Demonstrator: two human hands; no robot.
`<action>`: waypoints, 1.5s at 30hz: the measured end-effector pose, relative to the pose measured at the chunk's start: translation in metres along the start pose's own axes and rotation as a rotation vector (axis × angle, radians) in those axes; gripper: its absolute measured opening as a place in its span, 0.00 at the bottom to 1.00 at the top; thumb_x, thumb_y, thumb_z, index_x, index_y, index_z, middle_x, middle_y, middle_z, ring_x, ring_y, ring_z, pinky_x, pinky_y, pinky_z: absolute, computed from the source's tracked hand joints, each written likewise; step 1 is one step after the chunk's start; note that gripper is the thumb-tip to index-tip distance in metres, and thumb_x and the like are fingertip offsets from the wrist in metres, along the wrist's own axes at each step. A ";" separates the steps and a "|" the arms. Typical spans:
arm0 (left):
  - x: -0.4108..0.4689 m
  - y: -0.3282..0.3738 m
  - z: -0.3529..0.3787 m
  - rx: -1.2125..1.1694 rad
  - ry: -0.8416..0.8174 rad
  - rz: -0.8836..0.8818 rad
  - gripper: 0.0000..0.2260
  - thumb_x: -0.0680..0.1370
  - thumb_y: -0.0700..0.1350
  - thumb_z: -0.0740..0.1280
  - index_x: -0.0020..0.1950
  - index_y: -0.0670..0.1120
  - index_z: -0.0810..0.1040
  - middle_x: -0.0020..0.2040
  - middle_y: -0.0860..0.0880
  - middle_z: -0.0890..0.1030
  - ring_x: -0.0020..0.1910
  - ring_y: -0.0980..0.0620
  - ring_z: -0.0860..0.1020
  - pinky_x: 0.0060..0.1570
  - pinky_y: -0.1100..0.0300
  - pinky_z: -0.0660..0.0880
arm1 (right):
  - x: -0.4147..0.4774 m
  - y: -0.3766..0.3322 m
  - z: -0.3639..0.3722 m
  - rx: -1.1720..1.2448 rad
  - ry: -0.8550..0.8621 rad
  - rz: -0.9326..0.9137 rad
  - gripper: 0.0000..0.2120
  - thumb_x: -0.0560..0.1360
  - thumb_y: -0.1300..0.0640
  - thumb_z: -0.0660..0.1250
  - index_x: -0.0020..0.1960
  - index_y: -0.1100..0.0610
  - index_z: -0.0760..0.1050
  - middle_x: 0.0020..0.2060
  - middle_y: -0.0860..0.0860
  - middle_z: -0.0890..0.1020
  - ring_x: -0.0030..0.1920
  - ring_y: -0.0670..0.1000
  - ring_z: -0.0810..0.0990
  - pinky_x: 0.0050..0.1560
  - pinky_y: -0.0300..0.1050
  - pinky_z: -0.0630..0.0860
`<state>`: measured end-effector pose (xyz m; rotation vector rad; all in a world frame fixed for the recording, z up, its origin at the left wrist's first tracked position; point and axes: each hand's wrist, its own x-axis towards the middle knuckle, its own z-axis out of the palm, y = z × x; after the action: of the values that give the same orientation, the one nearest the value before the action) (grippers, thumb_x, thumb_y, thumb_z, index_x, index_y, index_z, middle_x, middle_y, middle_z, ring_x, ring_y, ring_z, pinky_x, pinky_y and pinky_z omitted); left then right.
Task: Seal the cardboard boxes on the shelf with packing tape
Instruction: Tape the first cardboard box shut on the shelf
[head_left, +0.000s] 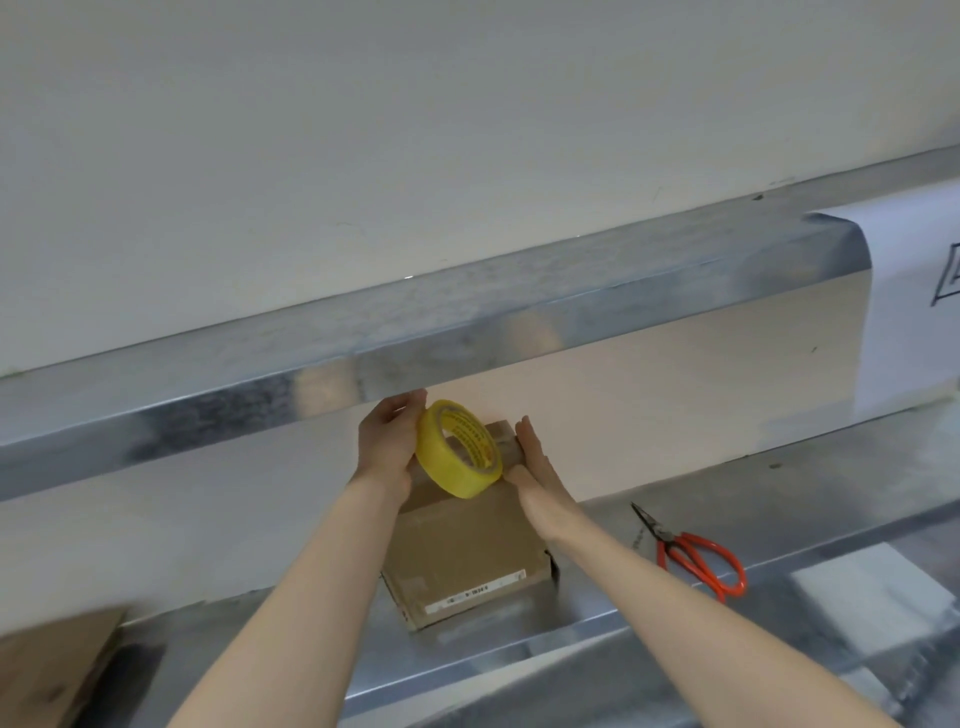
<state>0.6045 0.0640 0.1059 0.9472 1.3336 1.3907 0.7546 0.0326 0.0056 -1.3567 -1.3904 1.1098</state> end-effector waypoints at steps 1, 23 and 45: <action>-0.001 -0.001 0.000 -0.005 0.007 -0.001 0.04 0.77 0.44 0.70 0.43 0.48 0.78 0.41 0.45 0.80 0.38 0.50 0.77 0.41 0.58 0.75 | -0.001 -0.001 0.002 0.042 0.014 0.011 0.37 0.72 0.44 0.51 0.78 0.41 0.41 0.77 0.39 0.49 0.78 0.51 0.45 0.77 0.57 0.47; -0.049 0.009 -0.026 0.274 -0.142 0.247 0.02 0.76 0.43 0.70 0.48 0.48 0.82 0.43 0.46 0.81 0.39 0.50 0.78 0.43 0.60 0.77 | -0.039 -0.107 -0.025 -0.093 0.100 -0.258 0.10 0.75 0.47 0.69 0.49 0.53 0.81 0.49 0.47 0.84 0.53 0.47 0.80 0.53 0.40 0.75; -0.142 -0.013 -0.045 0.238 -0.047 0.113 0.07 0.79 0.40 0.65 0.42 0.46 0.73 0.38 0.48 0.76 0.33 0.54 0.72 0.31 0.63 0.67 | -0.121 -0.098 -0.018 -0.281 -0.112 -0.222 0.21 0.74 0.39 0.67 0.57 0.54 0.75 0.48 0.48 0.80 0.50 0.48 0.80 0.51 0.43 0.76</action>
<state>0.5972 -0.0855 0.1000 1.2227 1.4506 1.3044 0.7537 -0.0885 0.1046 -1.3088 -1.7853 0.8783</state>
